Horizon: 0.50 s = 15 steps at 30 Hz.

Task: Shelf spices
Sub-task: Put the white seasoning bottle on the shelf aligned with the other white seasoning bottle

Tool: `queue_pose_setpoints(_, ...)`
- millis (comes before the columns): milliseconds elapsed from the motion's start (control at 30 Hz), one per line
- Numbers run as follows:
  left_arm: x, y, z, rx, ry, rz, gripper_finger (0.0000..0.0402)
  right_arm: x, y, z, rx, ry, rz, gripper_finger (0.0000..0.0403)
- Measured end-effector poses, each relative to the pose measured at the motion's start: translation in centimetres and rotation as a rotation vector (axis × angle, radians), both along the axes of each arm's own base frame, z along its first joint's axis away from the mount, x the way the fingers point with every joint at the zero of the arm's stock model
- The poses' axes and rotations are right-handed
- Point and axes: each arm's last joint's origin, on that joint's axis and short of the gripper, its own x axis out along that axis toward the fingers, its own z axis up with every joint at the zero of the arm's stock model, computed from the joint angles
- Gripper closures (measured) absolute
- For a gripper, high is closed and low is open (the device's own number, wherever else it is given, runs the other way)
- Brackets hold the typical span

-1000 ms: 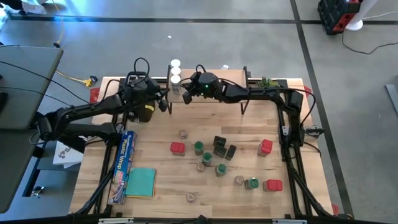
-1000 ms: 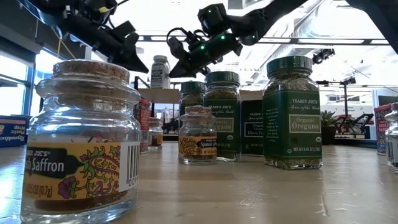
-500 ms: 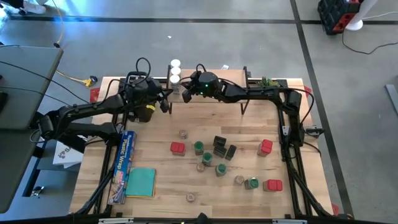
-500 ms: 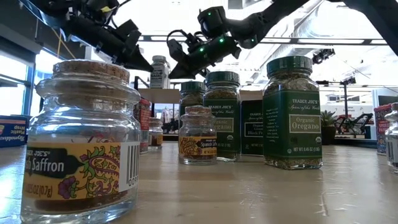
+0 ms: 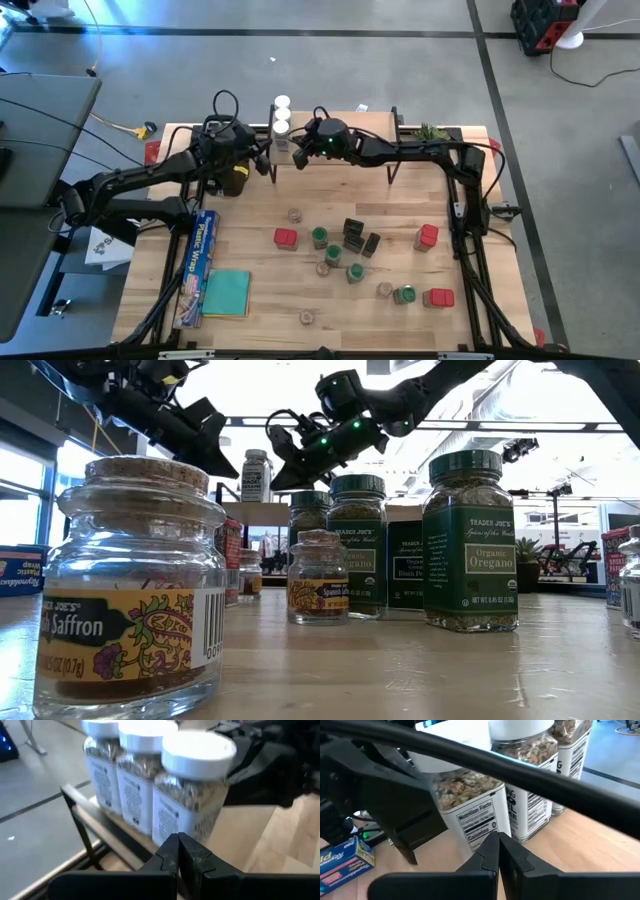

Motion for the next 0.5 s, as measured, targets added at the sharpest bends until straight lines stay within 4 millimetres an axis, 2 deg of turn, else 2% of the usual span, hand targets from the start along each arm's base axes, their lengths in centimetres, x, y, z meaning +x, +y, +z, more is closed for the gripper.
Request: queue_pose_setpoints(500, 0.76, 0.49, -0.56, -0.012, -0.009, -0.035, 0.0401, 0.03, -0.06, 0.25, -0.004, -0.022, 0.008, 0.0403)
